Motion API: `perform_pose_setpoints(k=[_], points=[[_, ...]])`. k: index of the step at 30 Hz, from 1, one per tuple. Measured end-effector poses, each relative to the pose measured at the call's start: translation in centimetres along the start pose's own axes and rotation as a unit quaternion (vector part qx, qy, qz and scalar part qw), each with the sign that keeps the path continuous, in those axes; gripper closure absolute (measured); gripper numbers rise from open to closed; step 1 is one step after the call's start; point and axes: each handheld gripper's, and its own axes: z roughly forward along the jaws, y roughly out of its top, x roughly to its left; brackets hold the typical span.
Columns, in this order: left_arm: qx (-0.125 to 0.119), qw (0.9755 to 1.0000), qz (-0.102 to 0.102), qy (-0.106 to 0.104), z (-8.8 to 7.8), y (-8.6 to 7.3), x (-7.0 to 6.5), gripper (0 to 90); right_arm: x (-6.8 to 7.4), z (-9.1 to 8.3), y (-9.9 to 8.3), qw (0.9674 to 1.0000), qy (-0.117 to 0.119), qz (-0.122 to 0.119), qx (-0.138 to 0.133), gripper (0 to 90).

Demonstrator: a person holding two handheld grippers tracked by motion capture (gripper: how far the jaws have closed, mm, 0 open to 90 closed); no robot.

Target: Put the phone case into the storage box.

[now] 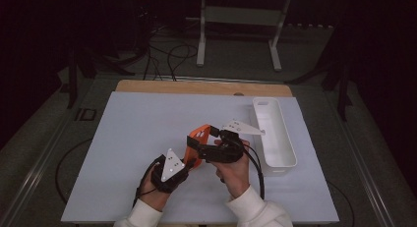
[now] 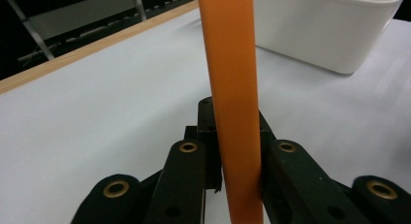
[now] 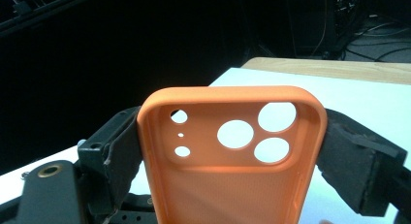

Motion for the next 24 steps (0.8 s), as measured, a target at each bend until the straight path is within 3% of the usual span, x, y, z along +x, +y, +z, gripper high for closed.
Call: perform_pose_setpoints(k=[9, 11, 15, 21, 24], points=[[-0.003, 0.9999, -0.001, -0.014, 0.12, 0.07, -0.08, 81.1, 0.11, -0.1, -0.09, 0.9999, -0.005, -0.01, -0.003, 16.5], [-0.002, 0.9998, 0.003, -0.02, 0.12, 0.2, -0.12, 73.5, 0.1, -0.05, -0.17, 1.0, -0.004, -0.007, -0.001, 16.5], [-0.005, 0.9993, -0.013, -0.035, 0.06, 0.36, 0.09, 61.5, 0.13, 0.0, -0.26, 0.9999, -0.007, -0.008, 0.0, 16.6], [-0.012, 0.999, -0.031, -0.029, -0.26, 0.52, 0.62, 46.8, 0.13, -0.02, -0.27, 0.9999, -0.007, -0.009, 0.002, 16.5], [-0.012, 0.9993, -0.034, -0.013, -0.38, 0.58, 0.79, 36.7, 0.17, -0.02, -0.27, 0.9999, -0.007, -0.011, 0.003, 16.5]])
